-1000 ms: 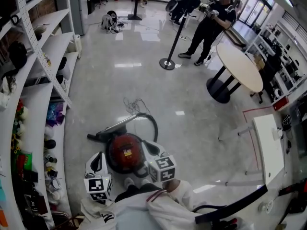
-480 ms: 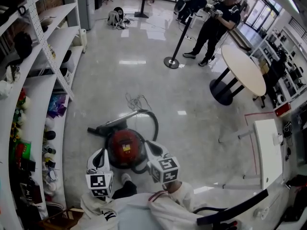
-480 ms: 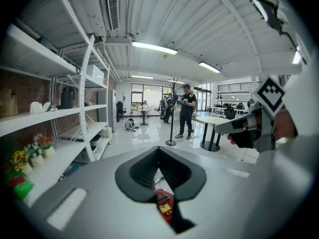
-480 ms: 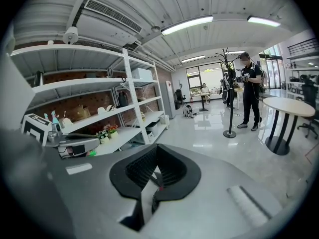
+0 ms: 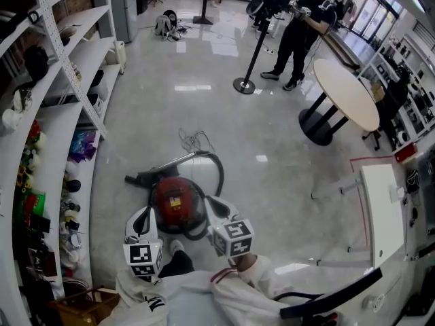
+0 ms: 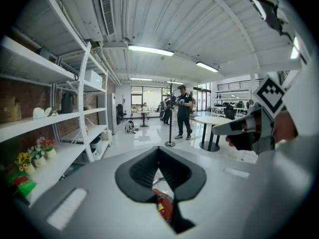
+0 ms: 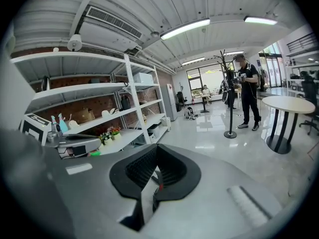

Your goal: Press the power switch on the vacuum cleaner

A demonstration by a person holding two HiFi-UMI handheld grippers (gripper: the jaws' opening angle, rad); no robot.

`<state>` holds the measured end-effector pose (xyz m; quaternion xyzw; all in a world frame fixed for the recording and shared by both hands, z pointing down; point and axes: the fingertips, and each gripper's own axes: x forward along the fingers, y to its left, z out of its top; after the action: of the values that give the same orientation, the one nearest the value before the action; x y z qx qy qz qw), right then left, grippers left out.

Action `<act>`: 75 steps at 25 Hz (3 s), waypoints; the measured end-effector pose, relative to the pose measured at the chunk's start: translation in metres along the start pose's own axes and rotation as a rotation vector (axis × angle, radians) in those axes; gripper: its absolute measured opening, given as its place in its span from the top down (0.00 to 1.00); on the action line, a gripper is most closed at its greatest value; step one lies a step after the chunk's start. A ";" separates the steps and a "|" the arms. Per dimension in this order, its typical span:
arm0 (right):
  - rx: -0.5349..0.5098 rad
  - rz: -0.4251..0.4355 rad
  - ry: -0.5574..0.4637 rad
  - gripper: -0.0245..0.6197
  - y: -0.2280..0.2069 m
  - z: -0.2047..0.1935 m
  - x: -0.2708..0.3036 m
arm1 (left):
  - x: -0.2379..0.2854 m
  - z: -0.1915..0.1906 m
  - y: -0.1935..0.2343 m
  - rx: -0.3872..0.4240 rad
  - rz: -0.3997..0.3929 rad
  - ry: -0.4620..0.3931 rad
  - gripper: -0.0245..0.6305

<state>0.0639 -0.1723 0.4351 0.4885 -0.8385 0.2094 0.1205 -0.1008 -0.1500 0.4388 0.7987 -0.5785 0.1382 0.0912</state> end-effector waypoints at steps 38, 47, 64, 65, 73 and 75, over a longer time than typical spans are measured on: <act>0.038 0.086 -0.056 0.96 0.008 -0.070 -0.146 | -0.126 -0.016 -0.121 0.095 0.053 -0.015 0.96; 0.055 0.038 -0.059 0.96 0.020 -0.085 -0.157 | -0.144 -0.030 -0.113 0.121 0.013 0.010 0.96; 0.016 0.018 -0.084 0.96 0.091 -0.081 -0.172 | -0.185 -0.030 -0.069 0.087 -0.005 -0.046 0.96; 0.009 0.017 -0.088 0.96 0.093 -0.081 -0.172 | -0.187 -0.030 -0.067 0.085 -0.005 -0.049 0.96; -0.018 0.015 -0.084 0.96 0.103 -0.083 -0.174 | -0.192 -0.030 -0.061 0.076 -0.008 -0.066 0.96; -0.020 0.010 -0.084 0.96 0.102 -0.084 -0.175 | -0.192 -0.030 -0.063 0.074 -0.013 -0.069 0.96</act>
<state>0.0617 0.0462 0.4145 0.4916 -0.8471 0.1811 0.0890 -0.1001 0.0512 0.4051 0.8094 -0.5708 0.1313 0.0428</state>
